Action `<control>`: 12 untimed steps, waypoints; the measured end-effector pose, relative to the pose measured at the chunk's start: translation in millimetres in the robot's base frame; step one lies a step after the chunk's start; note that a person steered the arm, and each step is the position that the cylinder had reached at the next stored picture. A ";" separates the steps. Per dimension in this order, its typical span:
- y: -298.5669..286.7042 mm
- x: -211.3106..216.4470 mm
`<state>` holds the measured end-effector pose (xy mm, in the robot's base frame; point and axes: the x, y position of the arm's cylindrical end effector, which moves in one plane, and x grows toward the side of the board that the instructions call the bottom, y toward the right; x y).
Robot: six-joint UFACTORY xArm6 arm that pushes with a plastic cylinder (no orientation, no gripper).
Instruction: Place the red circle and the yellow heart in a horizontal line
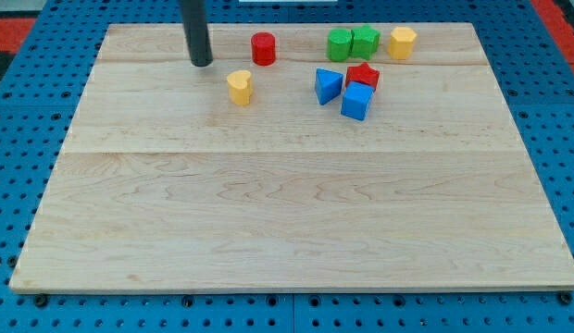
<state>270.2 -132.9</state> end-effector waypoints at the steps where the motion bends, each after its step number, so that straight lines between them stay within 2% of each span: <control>1: 48.4 -16.5; 4: 115.7 -20.6; 7: 133.2 52.5; 8: 109.6 97.9; 9: 61.3 100.9; 10: 70.2 77.3; 11: 60.6 71.4; 12: 28.1 64.1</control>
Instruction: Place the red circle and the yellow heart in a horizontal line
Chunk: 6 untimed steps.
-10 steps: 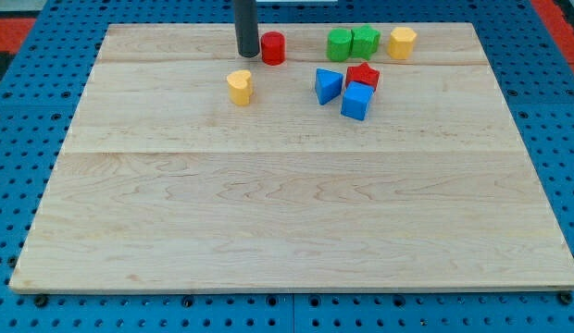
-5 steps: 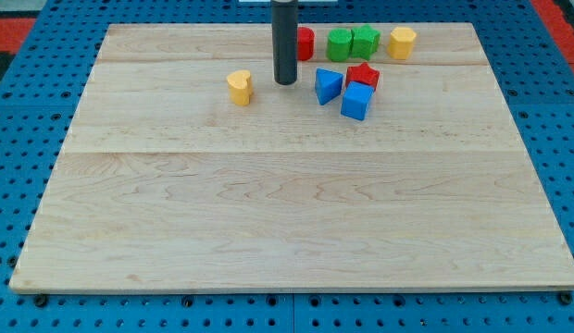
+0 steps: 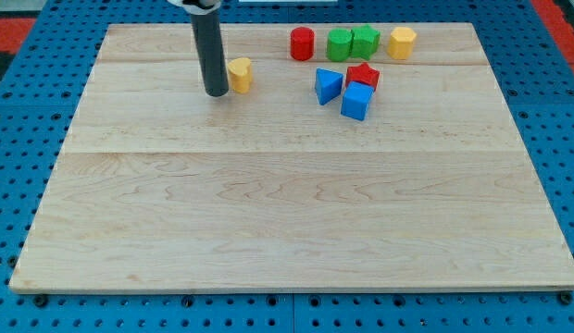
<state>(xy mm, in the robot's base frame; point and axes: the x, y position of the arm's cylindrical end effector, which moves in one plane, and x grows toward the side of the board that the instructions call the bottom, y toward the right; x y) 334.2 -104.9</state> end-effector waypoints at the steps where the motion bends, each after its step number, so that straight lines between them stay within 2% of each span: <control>1: 6.8 -1.0; 2: 17.5 11.3; 3: 52.3 20.0; 5: 58.3 -1.2; 6: 53.4 36.0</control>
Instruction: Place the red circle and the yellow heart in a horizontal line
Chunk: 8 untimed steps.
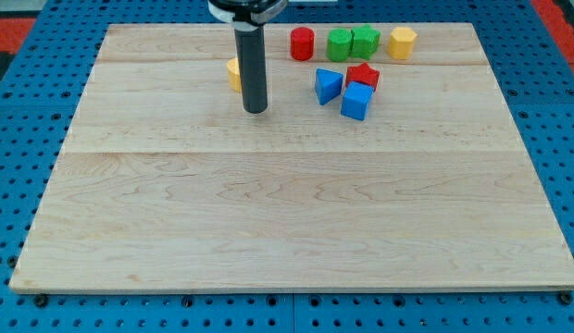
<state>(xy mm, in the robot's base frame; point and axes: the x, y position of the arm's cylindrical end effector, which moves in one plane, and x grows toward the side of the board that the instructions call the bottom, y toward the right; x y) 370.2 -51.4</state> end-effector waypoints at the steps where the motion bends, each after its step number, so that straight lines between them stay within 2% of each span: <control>1: -0.6 -14.5; 2: -9.2 -50.4; 3: -5.3 -24.3; 5: -47.6 -52.5; 6: -14.2 -96.1; 8: 6.2 -97.2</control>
